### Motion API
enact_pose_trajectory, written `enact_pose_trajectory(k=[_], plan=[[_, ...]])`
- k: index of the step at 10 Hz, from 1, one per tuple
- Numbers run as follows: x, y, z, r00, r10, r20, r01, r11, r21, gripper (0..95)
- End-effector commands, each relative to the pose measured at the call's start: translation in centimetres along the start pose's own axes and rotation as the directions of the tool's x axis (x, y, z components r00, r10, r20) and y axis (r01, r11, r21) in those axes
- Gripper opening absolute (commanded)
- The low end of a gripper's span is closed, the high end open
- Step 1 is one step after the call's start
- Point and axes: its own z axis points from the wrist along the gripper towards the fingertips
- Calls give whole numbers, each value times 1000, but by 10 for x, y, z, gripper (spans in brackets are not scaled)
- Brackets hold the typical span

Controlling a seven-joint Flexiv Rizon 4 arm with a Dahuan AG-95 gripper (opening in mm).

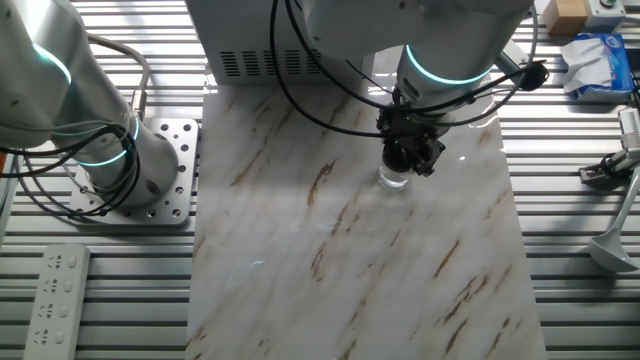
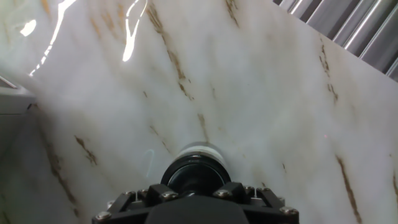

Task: Unscrew the lid from the jar

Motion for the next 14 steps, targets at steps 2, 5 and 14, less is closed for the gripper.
enact_pose_trajectory(k=[2, 5, 14], plan=[[0, 0, 1, 1000, -25, 3, 25, 1000, 7, 0], [0, 0, 1, 999, -47, 10, 46, 999, 10, 0], [-2, 2, 2, 999, -30, -28, 30, 999, 14, 0]])
